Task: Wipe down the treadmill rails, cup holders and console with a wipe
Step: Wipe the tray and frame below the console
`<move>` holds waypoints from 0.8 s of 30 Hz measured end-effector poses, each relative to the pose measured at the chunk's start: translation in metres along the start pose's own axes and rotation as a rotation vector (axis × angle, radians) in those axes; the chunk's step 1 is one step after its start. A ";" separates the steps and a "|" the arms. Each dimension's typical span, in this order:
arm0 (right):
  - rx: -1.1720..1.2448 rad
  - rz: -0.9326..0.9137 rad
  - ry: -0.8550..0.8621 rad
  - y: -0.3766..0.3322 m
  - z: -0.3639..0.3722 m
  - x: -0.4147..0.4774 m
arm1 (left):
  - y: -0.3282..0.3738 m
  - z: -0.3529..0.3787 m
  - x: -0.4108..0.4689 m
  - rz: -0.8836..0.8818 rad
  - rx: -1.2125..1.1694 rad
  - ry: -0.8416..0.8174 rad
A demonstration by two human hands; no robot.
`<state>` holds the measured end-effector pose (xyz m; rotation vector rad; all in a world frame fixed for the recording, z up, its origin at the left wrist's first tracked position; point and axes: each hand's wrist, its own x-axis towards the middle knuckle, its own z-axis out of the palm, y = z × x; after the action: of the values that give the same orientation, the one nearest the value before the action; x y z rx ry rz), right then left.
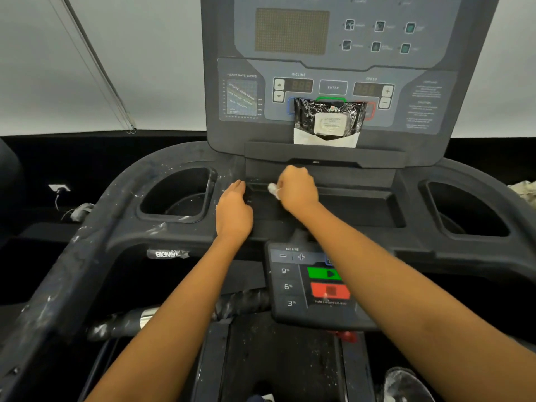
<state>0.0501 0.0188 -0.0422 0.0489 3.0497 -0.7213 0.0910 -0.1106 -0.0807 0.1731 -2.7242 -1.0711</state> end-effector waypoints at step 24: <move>-0.283 0.125 -0.196 0.037 -0.049 -0.039 | 0.001 -0.006 -0.005 0.035 0.095 -0.049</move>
<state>0.0901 0.0727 -0.0147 0.1543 2.8950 -0.2658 0.0971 -0.1124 -0.0764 0.1147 -2.8130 -0.9500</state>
